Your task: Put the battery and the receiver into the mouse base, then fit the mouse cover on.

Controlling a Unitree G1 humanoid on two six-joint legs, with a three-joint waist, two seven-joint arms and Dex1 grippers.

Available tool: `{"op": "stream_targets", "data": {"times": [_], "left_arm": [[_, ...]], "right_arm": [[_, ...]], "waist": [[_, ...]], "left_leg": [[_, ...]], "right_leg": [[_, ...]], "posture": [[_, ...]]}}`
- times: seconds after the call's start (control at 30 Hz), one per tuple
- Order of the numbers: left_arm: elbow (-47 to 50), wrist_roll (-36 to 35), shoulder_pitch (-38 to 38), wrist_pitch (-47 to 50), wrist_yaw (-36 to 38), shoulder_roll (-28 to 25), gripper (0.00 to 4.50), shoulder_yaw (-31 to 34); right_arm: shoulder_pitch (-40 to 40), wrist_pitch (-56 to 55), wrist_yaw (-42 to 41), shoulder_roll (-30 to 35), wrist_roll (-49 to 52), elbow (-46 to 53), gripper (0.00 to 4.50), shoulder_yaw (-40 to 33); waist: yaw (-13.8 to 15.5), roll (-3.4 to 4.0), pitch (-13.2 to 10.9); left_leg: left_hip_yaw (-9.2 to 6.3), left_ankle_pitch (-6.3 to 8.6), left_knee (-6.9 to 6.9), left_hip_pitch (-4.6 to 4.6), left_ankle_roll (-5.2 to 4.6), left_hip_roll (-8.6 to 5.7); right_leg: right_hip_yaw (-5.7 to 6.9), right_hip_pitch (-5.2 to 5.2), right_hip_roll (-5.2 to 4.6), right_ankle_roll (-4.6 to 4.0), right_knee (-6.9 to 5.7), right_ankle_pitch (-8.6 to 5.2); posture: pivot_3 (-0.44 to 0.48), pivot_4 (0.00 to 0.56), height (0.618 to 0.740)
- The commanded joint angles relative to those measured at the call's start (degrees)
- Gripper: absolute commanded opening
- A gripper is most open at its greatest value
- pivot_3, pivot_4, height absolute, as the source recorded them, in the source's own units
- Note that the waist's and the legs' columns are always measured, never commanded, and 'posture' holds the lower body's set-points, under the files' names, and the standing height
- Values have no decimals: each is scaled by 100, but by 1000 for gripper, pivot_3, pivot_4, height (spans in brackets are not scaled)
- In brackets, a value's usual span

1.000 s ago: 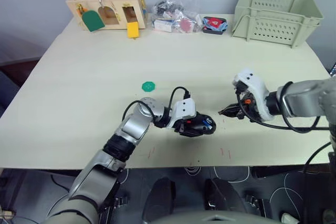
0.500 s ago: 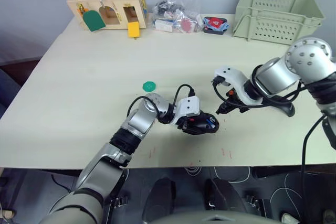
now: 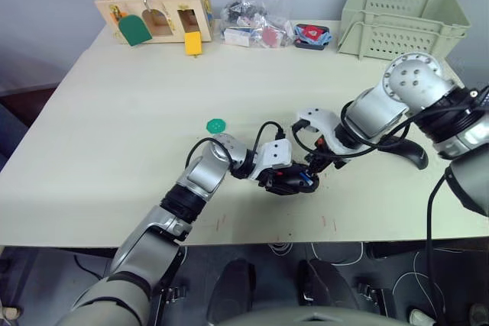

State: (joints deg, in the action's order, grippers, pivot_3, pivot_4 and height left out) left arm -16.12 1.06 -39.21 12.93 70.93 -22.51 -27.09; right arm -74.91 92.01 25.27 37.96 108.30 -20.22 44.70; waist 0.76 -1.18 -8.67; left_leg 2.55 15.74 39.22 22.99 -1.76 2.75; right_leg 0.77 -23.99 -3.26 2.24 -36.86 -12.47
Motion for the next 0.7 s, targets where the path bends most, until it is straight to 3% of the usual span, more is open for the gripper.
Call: {"op": "stream_targets", "data": {"times": [0.03, 0.7], "left_arm": [[-90, 225, 146, 155, -68, -47, 2934, -177], [169, 222, 281, 439, -70, -156, 2934, -223]], "right_arm": [[-45, -157, 318, 69, 339, 158, 0, -14], [255, -331, 728, -6, 275, 412, 0, -107]], "waist": [[-5, 0, 0], [-41, 0, 0]], "left_leg": [[-1, 0, 0, 0, 0, 0], [-4, 4, -4, 0, -6, 7]], "right_leg": [[-1, 0, 0, 0, 0, 0], [-3, -3, 4, 0, 5, -1]], "posture": [[0, 150, 740], [0, 150, 740]]}}
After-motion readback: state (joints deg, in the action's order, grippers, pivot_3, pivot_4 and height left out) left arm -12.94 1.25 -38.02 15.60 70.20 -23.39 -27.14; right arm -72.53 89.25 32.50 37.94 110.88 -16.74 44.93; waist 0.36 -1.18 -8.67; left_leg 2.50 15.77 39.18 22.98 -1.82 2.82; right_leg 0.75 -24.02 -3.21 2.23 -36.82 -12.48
